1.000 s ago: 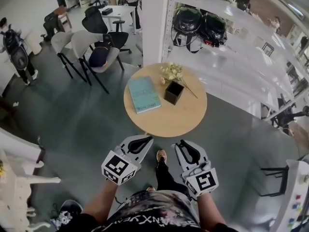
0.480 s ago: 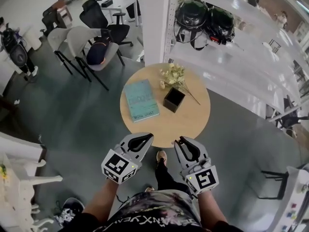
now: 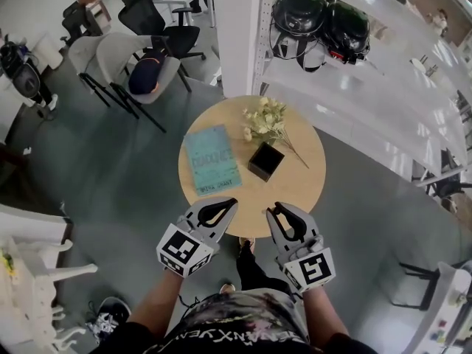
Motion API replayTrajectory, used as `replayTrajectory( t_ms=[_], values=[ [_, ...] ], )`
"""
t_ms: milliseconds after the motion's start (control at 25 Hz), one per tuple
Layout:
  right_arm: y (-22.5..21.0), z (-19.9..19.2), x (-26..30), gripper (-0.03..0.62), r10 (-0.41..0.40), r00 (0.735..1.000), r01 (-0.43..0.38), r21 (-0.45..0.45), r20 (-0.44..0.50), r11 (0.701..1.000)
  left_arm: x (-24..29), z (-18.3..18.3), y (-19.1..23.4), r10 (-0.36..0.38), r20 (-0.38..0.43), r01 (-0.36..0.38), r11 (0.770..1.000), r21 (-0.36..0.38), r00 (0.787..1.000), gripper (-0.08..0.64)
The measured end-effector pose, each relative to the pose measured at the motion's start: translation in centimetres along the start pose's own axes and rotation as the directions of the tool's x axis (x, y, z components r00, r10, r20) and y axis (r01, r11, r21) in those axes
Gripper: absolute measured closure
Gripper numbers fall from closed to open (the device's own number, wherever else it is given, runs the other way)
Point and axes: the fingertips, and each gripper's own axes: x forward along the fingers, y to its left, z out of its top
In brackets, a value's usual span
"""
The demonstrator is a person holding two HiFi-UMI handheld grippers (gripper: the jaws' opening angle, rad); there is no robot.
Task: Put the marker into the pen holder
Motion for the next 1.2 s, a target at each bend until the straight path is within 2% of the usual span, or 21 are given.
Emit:
replayTrajectory(
  t_ms=[560, 800, 960, 1200],
  values=[
    [-6.4, 0.2, 6.1, 0.517, 0.018, 1.0, -0.018, 0.021, -0.003, 1.0, 7.1, 1.5, 4.6, -0.003, -0.02, 0.003, 1.0, 0.003, 1.0, 0.541],
    [-9.2, 1.2, 8.5, 0.517, -0.006, 0.999, 0.005, 0.022, 0.052, 1.0, 9.5, 1.7, 6.4, -0.001, -0.029, 0.001, 1.0, 0.004, 1.0, 0.541],
    [-10.3, 0.3, 9.5, 0.517, 0.015, 1.0, -0.015, 0.016, -0.004, 1.0, 11.0, 1.9, 7.4, -0.002, -0.032, 0.002, 1.0, -0.001, 0.999, 0.541],
    [-11.5, -0.7, 10.7, 0.517, 0.007, 1.0, -0.007, 0.013, -0.011, 1.0, 12.3, 1.1, 8.5, 0.021, -0.045, -0.021, 1.0, -0.002, 0.999, 0.541]
  ],
)
